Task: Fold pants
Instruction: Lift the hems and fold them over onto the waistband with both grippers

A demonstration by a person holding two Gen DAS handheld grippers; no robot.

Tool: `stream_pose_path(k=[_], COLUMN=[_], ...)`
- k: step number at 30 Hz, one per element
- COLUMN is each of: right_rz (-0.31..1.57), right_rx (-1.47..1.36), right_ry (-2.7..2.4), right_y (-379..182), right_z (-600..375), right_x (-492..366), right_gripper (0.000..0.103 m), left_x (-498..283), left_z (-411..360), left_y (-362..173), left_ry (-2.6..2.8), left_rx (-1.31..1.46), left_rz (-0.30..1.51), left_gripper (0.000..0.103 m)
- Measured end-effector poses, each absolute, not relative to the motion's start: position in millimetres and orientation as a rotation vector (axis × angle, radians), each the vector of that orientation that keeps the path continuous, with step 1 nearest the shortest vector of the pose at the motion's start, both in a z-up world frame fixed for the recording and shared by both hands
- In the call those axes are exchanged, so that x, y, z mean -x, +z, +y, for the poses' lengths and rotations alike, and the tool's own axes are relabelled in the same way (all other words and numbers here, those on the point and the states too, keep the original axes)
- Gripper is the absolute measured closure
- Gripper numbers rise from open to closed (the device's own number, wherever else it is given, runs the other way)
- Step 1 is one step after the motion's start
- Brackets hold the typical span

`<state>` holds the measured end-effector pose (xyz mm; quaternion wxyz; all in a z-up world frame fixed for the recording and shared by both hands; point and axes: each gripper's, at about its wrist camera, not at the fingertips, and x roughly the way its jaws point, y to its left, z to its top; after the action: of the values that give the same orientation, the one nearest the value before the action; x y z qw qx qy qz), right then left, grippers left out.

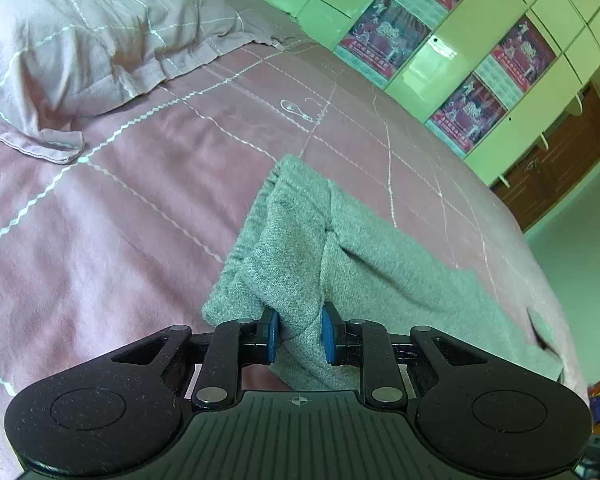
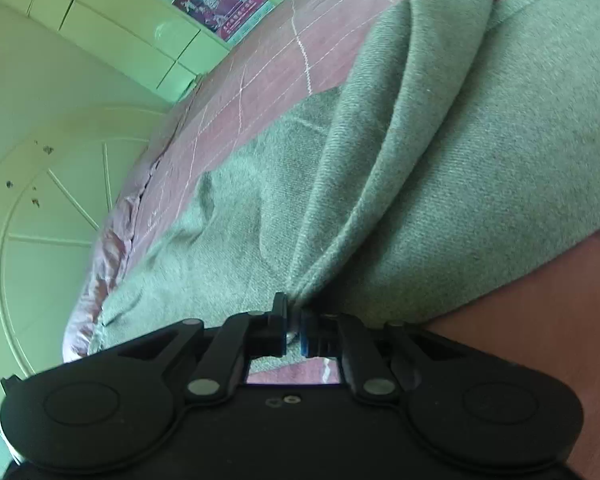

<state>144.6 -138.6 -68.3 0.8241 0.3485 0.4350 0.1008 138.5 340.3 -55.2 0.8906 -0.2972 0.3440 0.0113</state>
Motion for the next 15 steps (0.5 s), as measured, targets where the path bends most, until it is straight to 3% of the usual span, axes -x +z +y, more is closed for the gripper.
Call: stream_pose_path(k=[4,8,9,11,12,13,15], right_rz=[0.882,0.932,0.930,0.905,0.884,0.871,0.833], right_rx=[-0.698,-0.720,-0.742,-0.739,-0.725,-0.712,-0.695], right_ry=[0.260,0.234,0.240,0.233,0.225,0.219,0.185], right_y=[-52,-71,-69,-61,-56,-51,-42], right_z=[-135,-138,-138,-140,-143,-146,-157], right_x=[-136,-138,-140,-136,-132,-128,-119], right_gripper=[0.103,0.103,0.101,0.089,0.088,0.088,0.087], left_x=[-133,-134,-133,-131,-128,-125,-115], left_z=[327,324,324,323,319,312,294], left_y=[-37,-51,-49,-41,-35,-28,-10], left_ry=[0.037,0.065,0.067,0.081,0.104,0.157,0.243], left_rx=[0.516,0.512,0.515,0.513,0.484,0.427,0.307], left_rz=[0.686,0.718,0.716,0.717,0.713,0.710,0.676], left_gripper=[0.080,0.080,0.079,0.074,0.062,0.042,0.029])
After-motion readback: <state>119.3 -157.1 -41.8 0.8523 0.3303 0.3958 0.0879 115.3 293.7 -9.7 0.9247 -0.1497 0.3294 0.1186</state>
